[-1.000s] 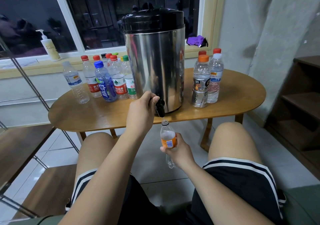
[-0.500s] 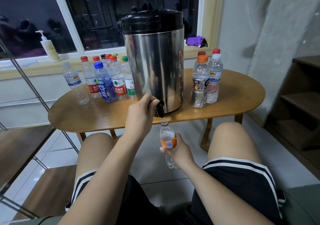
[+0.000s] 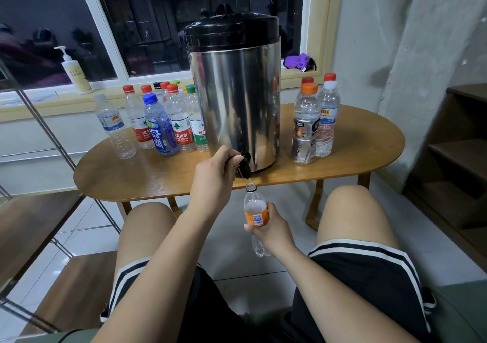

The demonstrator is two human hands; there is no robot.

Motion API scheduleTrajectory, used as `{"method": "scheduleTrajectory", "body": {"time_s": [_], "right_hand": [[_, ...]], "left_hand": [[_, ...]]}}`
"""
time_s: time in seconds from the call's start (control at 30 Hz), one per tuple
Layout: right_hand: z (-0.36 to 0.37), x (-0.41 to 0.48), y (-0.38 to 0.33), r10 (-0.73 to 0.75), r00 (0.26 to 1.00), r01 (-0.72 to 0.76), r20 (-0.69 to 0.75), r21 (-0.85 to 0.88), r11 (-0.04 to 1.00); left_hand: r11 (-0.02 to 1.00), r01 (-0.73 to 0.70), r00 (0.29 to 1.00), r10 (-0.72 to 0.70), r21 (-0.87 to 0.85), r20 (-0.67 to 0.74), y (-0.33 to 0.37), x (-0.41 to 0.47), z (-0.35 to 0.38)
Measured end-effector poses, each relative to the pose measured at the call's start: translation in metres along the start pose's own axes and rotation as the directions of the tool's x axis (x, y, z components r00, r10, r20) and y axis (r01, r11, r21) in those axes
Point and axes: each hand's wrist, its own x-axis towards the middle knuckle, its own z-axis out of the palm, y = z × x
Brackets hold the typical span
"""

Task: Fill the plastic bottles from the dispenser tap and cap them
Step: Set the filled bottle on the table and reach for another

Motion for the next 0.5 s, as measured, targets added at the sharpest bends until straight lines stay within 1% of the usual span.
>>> {"method": "scheduleTrajectory", "body": {"time_s": [0.5], "right_hand": [[0.0004,-0.0008,0.001,-0.02,1.0,0.02,-0.001,0.006,1.0]], "left_hand": [[1.0,0.017,1.0,-0.017,0.003,0.022,0.0026,0.0008,-0.0023]]}}
